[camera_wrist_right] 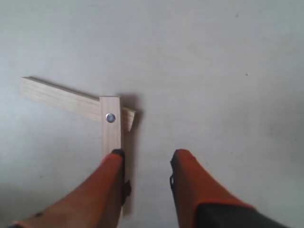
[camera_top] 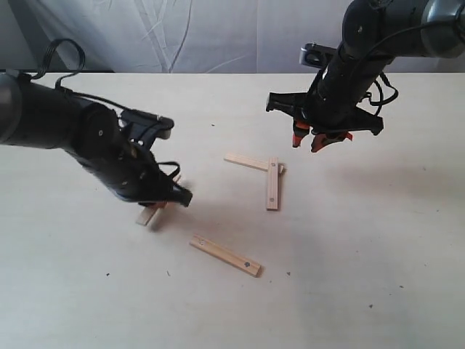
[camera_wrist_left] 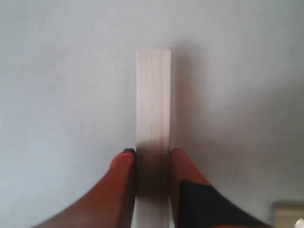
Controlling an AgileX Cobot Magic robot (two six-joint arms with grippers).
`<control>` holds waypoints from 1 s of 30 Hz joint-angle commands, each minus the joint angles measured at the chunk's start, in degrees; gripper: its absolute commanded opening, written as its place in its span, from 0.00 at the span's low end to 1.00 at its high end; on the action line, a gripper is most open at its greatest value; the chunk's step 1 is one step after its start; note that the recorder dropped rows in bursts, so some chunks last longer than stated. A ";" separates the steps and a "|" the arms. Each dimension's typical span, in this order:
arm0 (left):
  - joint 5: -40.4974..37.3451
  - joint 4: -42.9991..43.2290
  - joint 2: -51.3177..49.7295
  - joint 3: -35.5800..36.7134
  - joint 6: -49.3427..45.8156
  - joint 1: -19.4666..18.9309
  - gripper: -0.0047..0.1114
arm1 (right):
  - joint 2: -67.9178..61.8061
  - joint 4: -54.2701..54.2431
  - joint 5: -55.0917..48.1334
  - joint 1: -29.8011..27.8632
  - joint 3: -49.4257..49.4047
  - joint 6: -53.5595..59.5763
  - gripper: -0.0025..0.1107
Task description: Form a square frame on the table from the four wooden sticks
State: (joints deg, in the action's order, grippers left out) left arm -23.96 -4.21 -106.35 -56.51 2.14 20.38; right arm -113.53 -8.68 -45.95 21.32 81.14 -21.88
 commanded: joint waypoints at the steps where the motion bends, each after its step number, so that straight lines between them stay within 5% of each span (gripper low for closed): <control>1: 1.32 -2.82 -0.34 -6.89 0.26 2.82 0.04 | 0.03 -0.16 2.02 -1.98 0.20 0.55 0.32; 16: 3.62 -4.30 -13.11 -19.49 0.26 6.10 0.04 | 0.03 -0.43 2.29 -4.61 0.20 1.08 0.32; 30: 4.39 -4.39 -14.95 -19.65 0.01 7.16 0.04 | 0.03 -0.84 3.23 -4.61 0.20 1.33 0.32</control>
State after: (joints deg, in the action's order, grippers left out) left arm -20.29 -8.17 -120.32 -75.94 2.14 26.85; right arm -113.53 -9.51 -43.35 17.00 81.14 -21.02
